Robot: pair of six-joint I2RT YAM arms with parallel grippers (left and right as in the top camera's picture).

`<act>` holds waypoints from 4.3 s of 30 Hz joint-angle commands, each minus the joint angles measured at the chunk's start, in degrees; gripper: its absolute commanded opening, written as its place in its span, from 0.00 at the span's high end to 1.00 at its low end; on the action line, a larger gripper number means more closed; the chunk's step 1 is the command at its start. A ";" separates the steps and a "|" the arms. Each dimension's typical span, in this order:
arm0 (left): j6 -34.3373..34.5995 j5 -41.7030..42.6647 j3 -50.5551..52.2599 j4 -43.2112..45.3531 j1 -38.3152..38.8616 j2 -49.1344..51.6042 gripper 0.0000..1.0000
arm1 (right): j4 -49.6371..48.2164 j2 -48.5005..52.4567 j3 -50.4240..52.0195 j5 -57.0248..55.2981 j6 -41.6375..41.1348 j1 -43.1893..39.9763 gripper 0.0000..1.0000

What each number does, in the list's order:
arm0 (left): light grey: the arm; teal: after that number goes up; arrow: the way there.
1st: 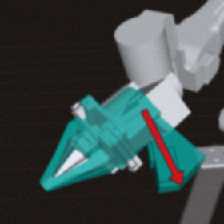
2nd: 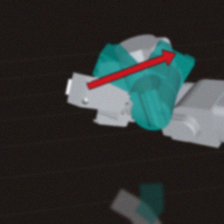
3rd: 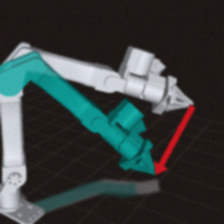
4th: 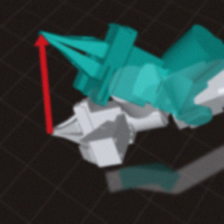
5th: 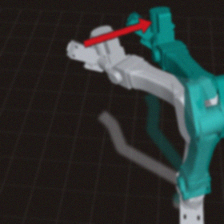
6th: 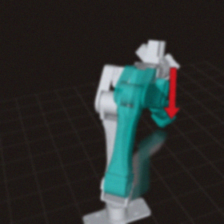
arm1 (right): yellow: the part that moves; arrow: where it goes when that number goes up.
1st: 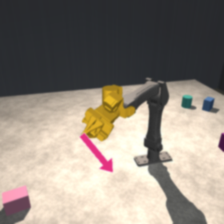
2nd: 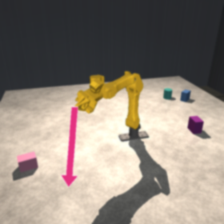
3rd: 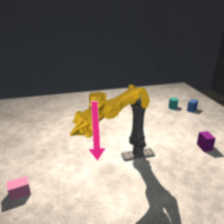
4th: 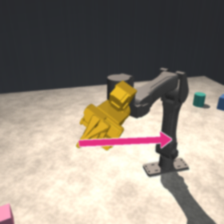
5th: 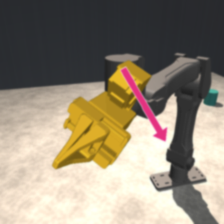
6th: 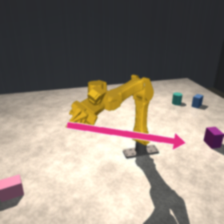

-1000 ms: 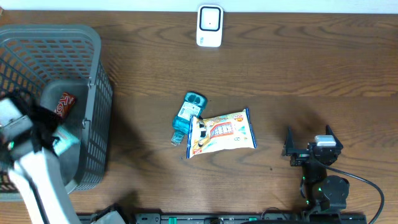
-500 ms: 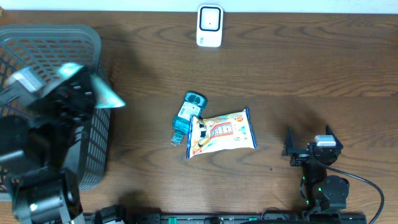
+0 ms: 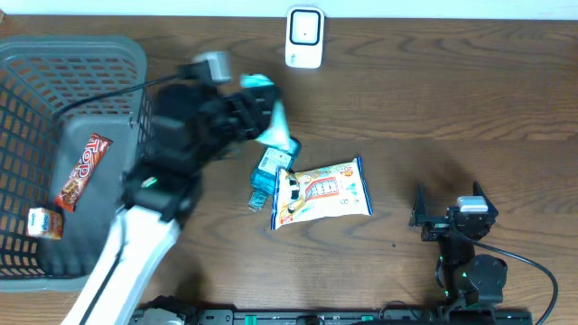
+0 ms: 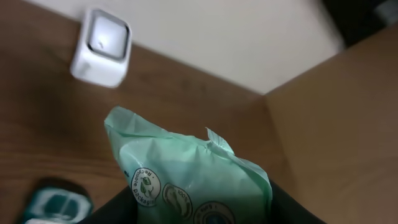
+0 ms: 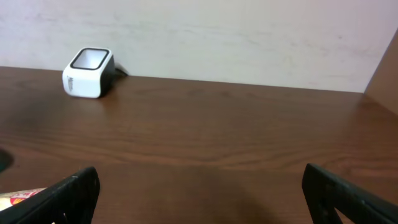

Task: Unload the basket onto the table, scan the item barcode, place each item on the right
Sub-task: 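Carry the green package out and drop it near the bottle, then lower the left gripper into the basket toward the Kleenex tissue pack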

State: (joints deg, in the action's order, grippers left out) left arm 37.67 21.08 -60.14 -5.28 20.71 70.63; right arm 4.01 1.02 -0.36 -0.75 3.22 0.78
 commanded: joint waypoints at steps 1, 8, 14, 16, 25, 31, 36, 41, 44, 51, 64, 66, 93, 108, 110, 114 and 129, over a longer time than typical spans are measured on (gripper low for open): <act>-1.07 -4.48 -0.46 5.25 5.35 9.16 0.51 | 0.28 -0.11 0.04 0.28 0.48 0.42 0.01; -3.52 -7.19 -0.46 15.91 10.99 24.92 0.52 | 0.26 -0.11 0.04 0.26 0.48 0.42 0.01; -5.09 -11.76 -0.48 17.20 12.79 34.62 0.51 | 0.28 -0.09 0.04 0.28 0.48 0.39 0.01; -5.09 -11.72 -0.48 17.20 12.81 36.28 0.49 | 0.28 -0.09 0.04 0.28 0.48 0.39 0.01; -7.74 -10.54 -1.18 17.33 12.81 32.98 0.13 | 0.28 -0.09 0.04 0.28 0.48 0.39 0.01; -12.02 -6.71 -3.67 12.68 12.81 20.61 0.11 | 0.28 -0.09 0.04 0.28 0.48 0.39 0.01; -22.91 -13.60 -5.70 3.17 12.44 8.31 0.08 | 0.28 -0.09 0.04 0.26 0.48 0.39 0.01; -24.96 -36.22 -5.84 -7.28 8.98 -2.32 0.02 | 0.28 -0.09 0.04 0.28 0.48 0.39 0.01; -23.12 -41.24 -5.84 -11.78 2.97 -7.50 0.02 | 0.28 -0.09 0.04 0.28 0.48 0.39 0.01; -0.68 -43.58 -5.84 -24.57 -19.15 -14.67 0.02 | 0.28 -0.09 0.04 0.28 0.48 0.39 0.01; 10.60 -43.19 -4.85 -38.95 -42.29 -5.73 0.02 | 0.28 -0.09 0.04 0.28 0.48 0.39 0.01; 11.91 -43.10 -4.68 -39.76 -44.39 -3.10 0.02 | 0.28 -0.09 0.04 0.28 0.48 0.42 0.01; 13.88 -43.01 -3.02 -36.98 -60.67 19.63 0.02 | 0.28 -0.09 0.04 0.28 0.48 0.39 0.01; 11.56 -44.76 0.31 -31.15 -60.65 19.63 0.01 | 0.28 -0.09 0.04 0.28 0.48 0.39 0.01; 10.60 -44.76 0.35 -30.88 -60.65 19.63 0.03 | 0.28 -0.09 0.04 0.28 0.48 0.39 0.01; 10.60 -44.78 0.37 -30.82 -60.65 19.63 0.04 | 0.28 -0.09 0.04 0.28 0.48 0.39 0.01; 10.62 -47.30 6.80 -25.88 -60.65 19.63 0.62 | 0.28 -0.09 0.04 0.28 0.48 0.39 0.01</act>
State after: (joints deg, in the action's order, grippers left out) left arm 49.01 -27.81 -56.42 -30.02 -39.31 88.79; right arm 4.03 1.02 -0.36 -0.75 3.22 0.78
